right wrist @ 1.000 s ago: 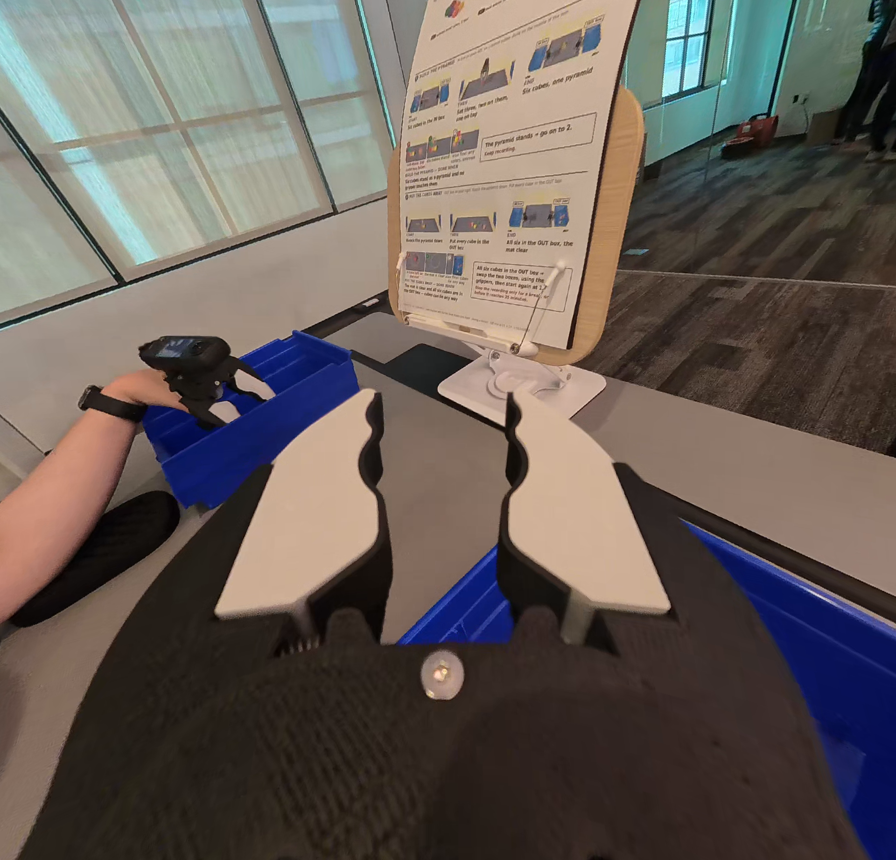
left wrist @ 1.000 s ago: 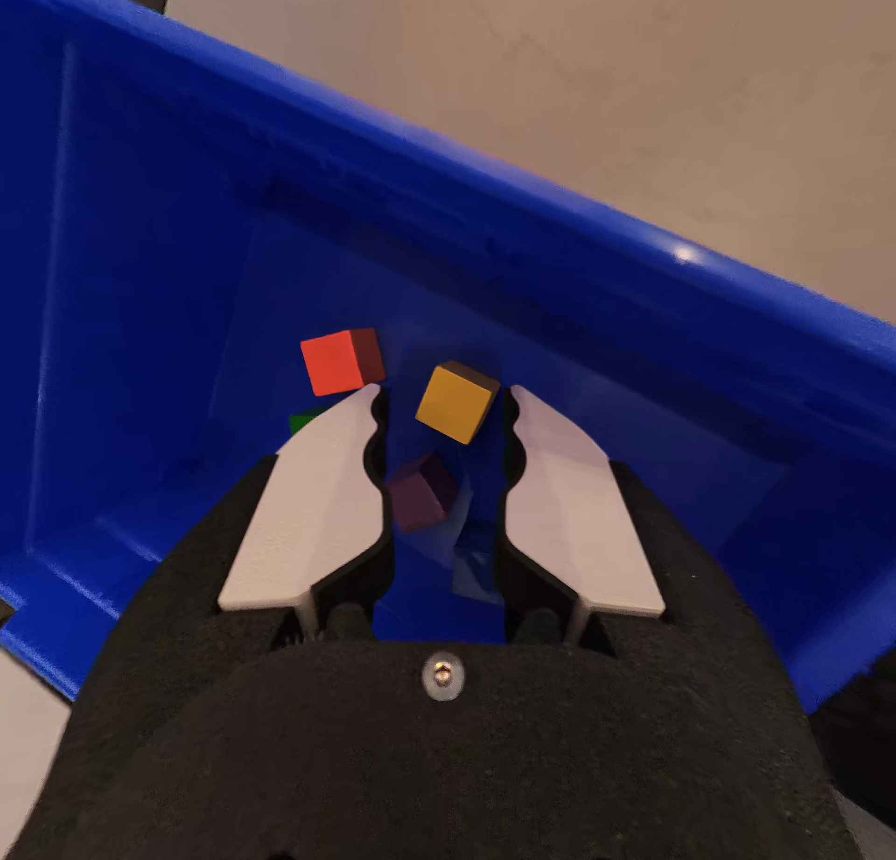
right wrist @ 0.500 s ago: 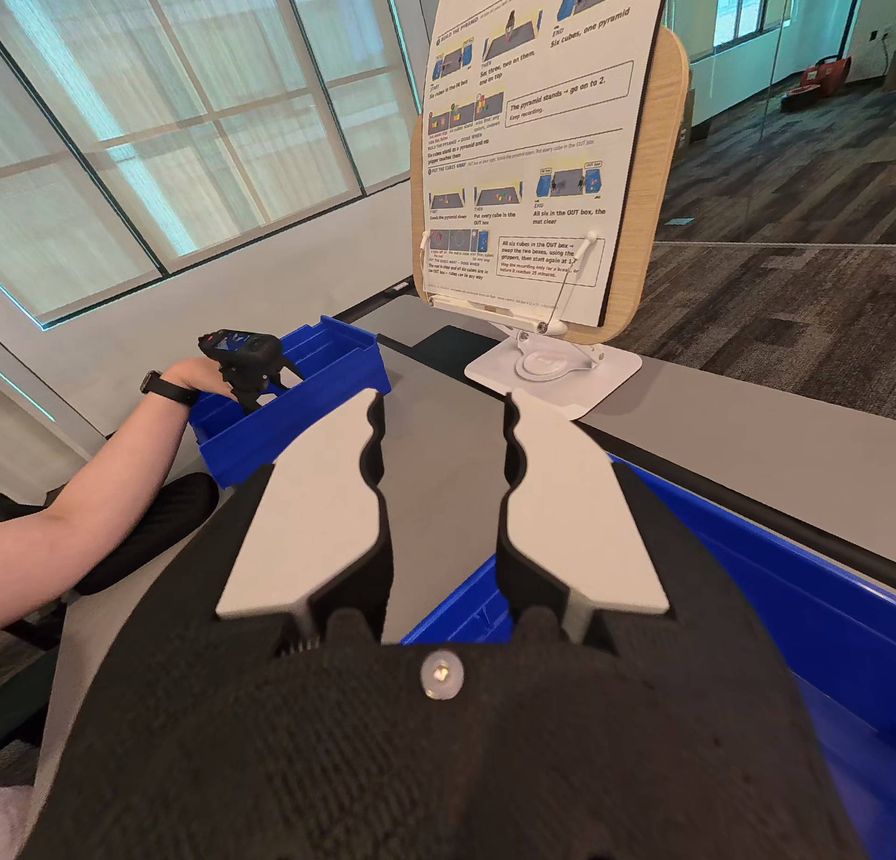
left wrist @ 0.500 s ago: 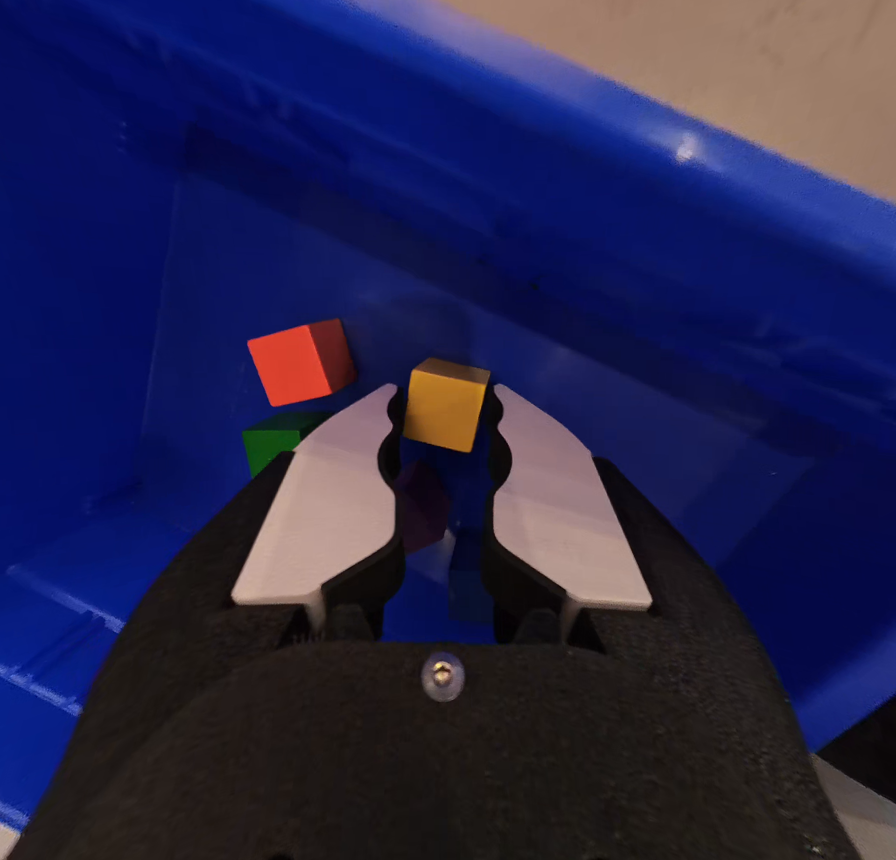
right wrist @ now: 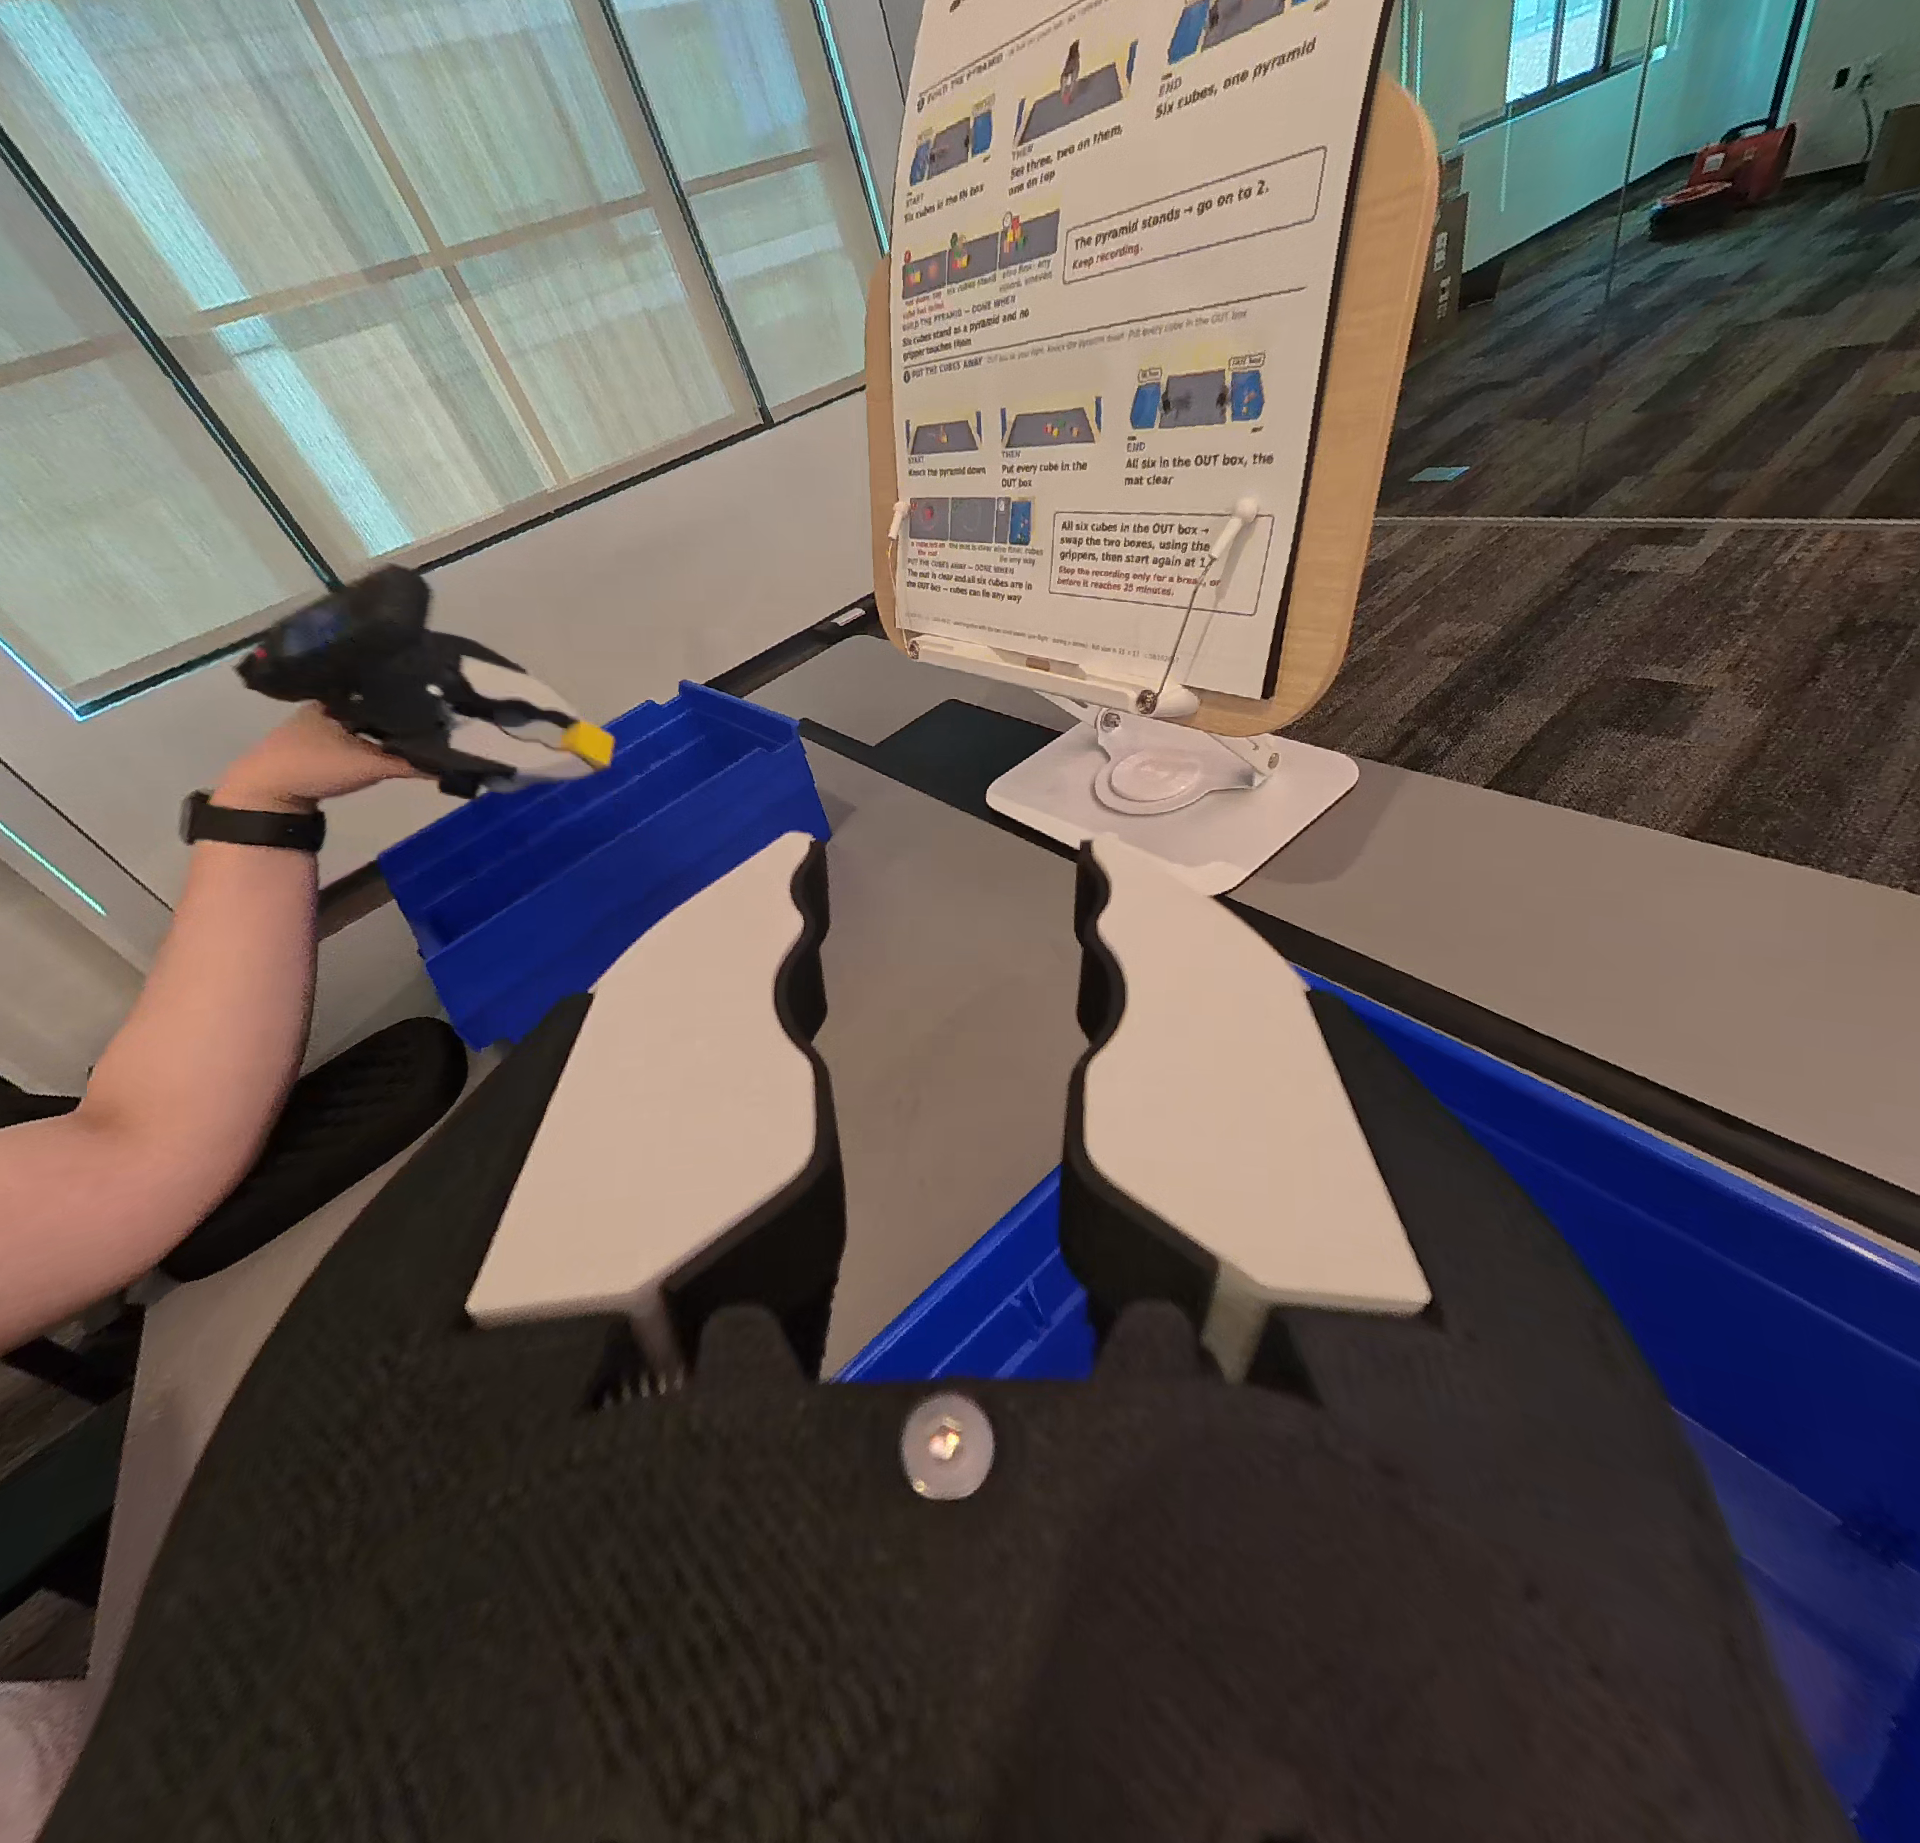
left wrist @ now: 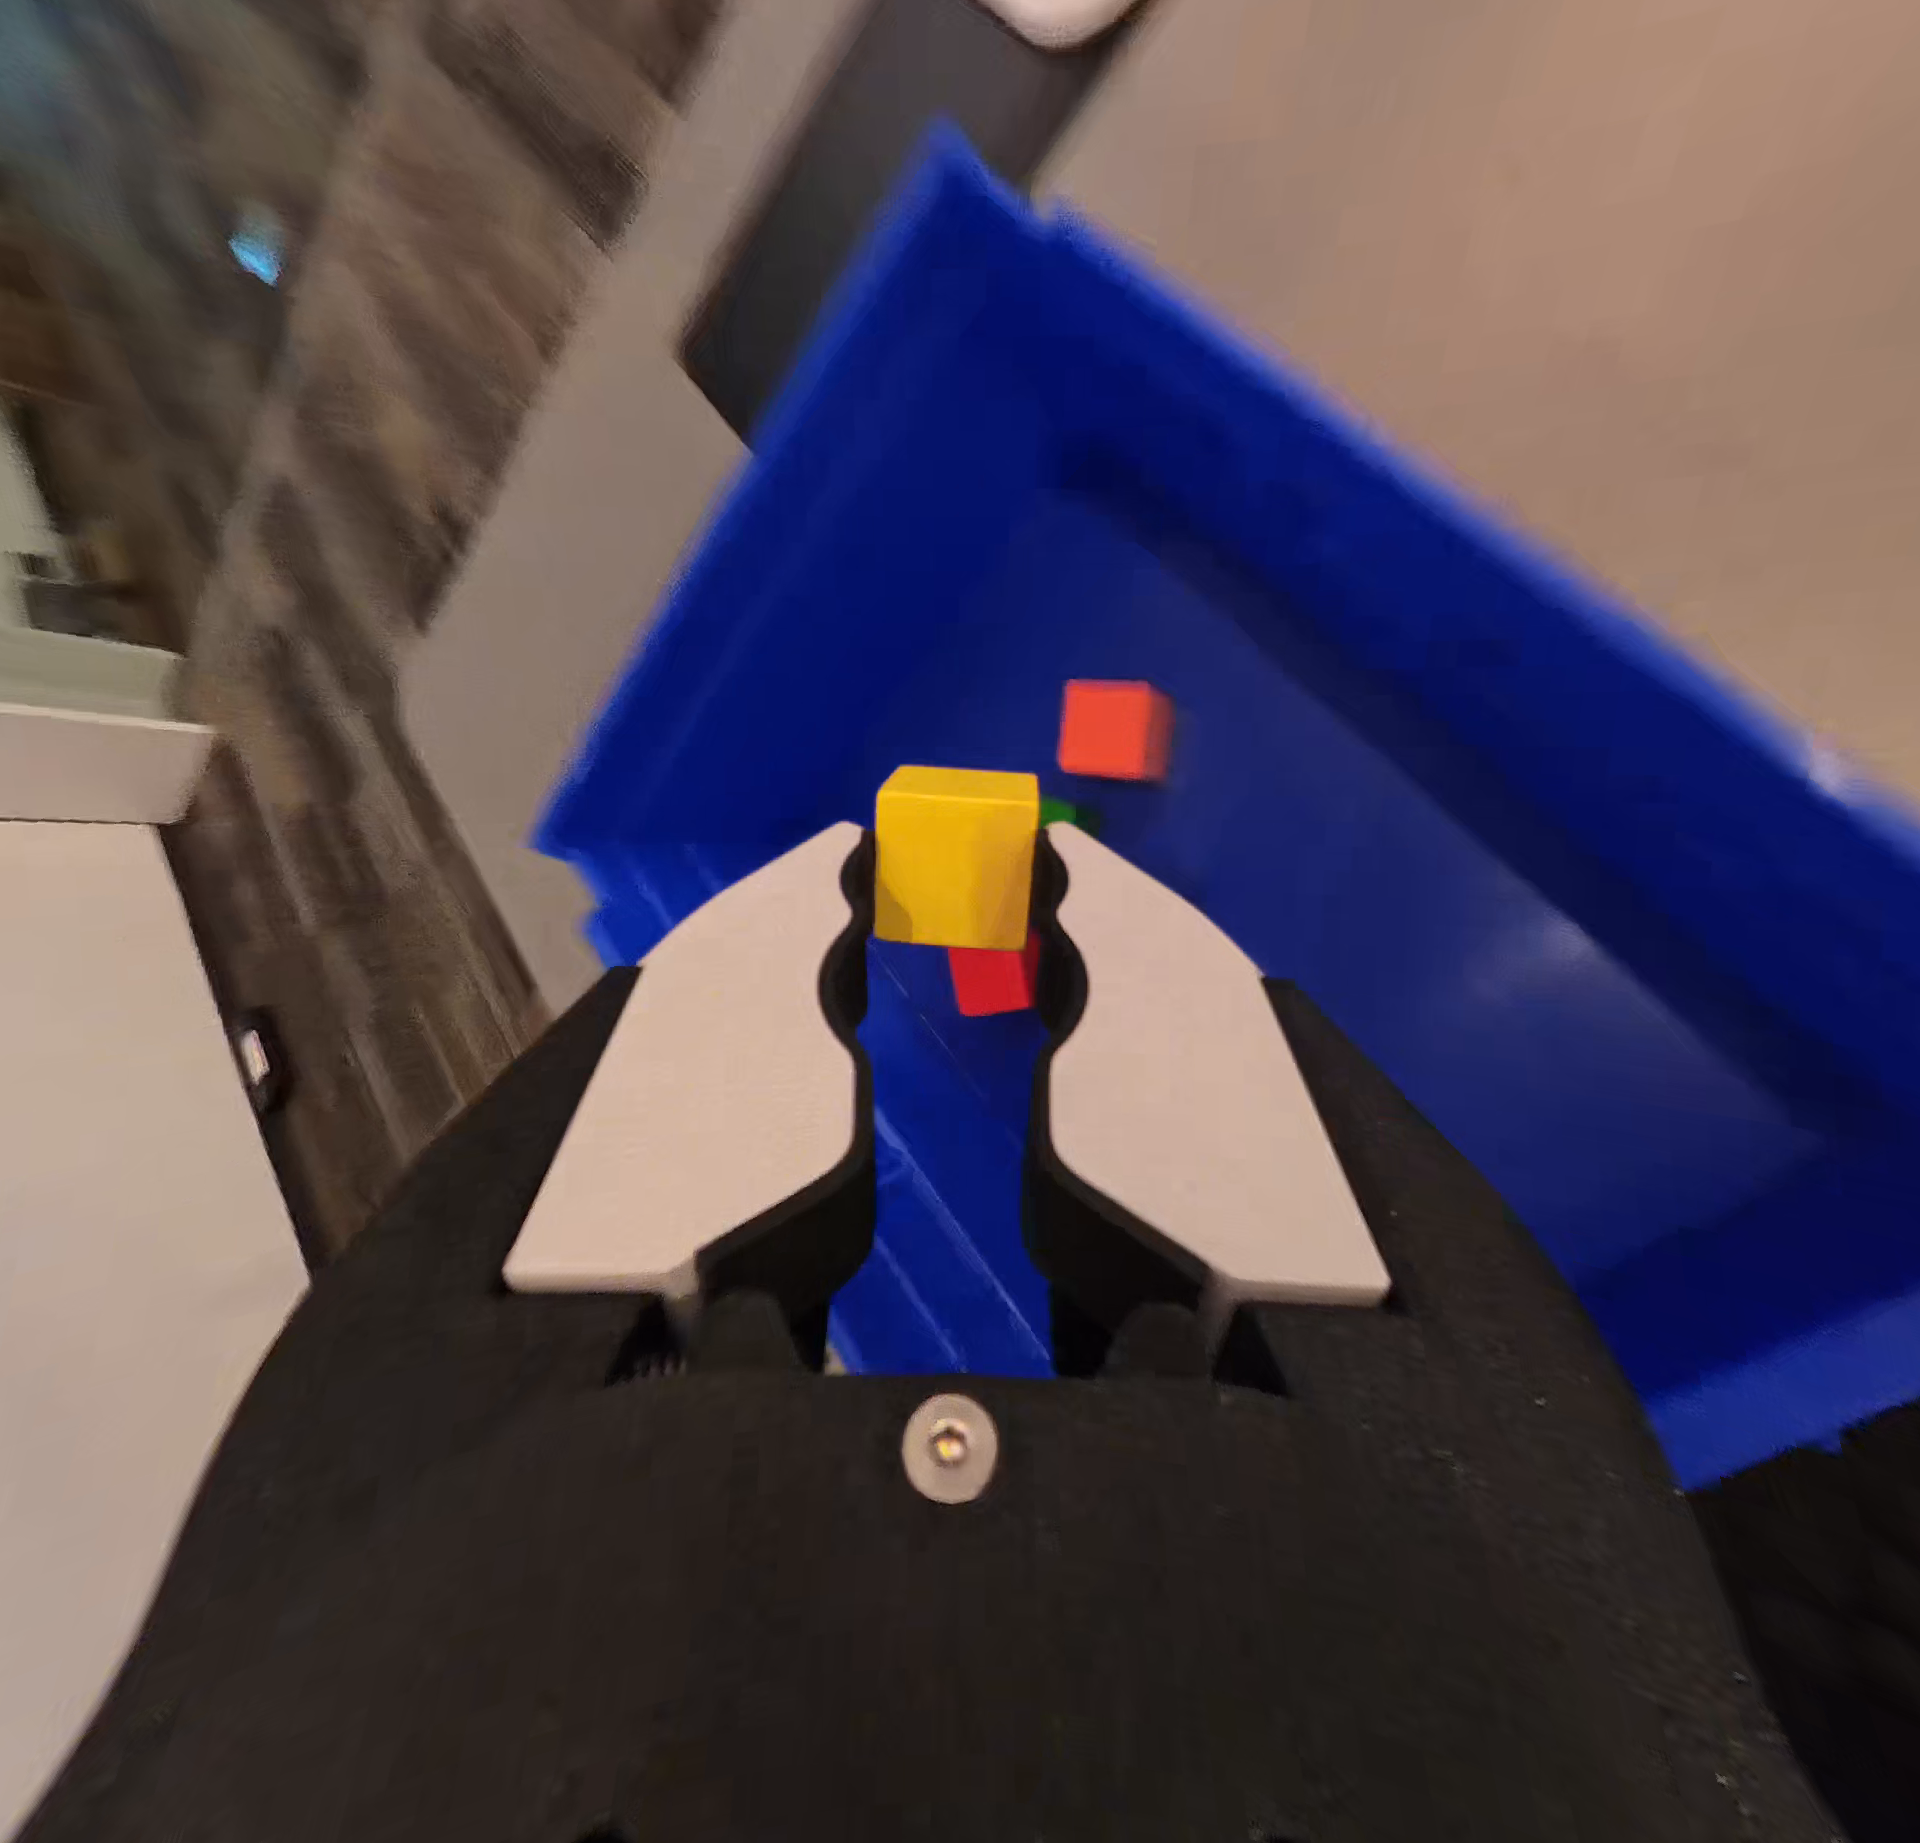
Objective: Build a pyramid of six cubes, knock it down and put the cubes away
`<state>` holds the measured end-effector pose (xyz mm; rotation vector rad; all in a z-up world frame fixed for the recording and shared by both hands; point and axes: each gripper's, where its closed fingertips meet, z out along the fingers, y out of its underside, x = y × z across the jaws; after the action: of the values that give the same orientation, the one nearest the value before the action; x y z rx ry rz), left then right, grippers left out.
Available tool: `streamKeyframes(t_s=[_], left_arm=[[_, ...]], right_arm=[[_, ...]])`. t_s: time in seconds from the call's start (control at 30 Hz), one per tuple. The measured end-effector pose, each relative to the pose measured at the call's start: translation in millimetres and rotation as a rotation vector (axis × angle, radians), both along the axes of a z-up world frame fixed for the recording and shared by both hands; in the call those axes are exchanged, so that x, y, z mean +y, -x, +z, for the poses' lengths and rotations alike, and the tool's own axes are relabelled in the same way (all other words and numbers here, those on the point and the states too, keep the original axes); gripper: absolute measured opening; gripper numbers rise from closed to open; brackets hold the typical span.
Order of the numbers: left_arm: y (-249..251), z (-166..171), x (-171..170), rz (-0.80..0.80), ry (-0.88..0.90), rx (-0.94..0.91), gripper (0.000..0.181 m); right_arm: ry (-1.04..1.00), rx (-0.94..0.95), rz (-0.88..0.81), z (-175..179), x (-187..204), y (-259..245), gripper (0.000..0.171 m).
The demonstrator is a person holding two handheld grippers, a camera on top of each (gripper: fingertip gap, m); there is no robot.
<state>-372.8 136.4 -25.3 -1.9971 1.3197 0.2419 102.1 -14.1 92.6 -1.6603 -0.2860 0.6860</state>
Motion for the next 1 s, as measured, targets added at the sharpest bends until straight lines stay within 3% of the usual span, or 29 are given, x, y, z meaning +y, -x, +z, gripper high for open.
streamKeyframes(t_s=[0.1, 0.2, 0.3, 0.43, 0.57, 1.0], left_arm=[[-45.3, 56.2, -29.0, -0.108, -0.080, -0.226, 0.029], [-133.9, 78.8, -90.9, -0.386, 0.008, -0.396, 0.028], [-227.4, 55.2, -147.4, -0.588, 0.127, -0.423, 0.028], [-301.7, -32.7, -196.5, -0.689, 0.360, -0.273, 0.028], [-323.2, -79.9, -199.8, -0.714, 0.338, -0.155, 0.028], [-323.8, -120.0, -203.6, -0.774, 0.344, 0.073, 0.028]], right_arm=[[-0.009, 0.001, -0.013, 4.4, -3.5, -4.0, 0.046], [-0.005, 0.019, -0.021, 6.0, -5.4, -7.8, 0.045], [0.015, 0.034, -0.017, 4.0, -6.0, -8.4, 0.044], [0.019, 0.026, -0.008, 4.2, -7.5, -6.1, 0.044], [0.015, 0.021, 0.003, 6.9, -11.0, -5.5, 0.043], [0.078, 0.044, 0.024, -6.0, -7.0, -8.5, 0.043]])
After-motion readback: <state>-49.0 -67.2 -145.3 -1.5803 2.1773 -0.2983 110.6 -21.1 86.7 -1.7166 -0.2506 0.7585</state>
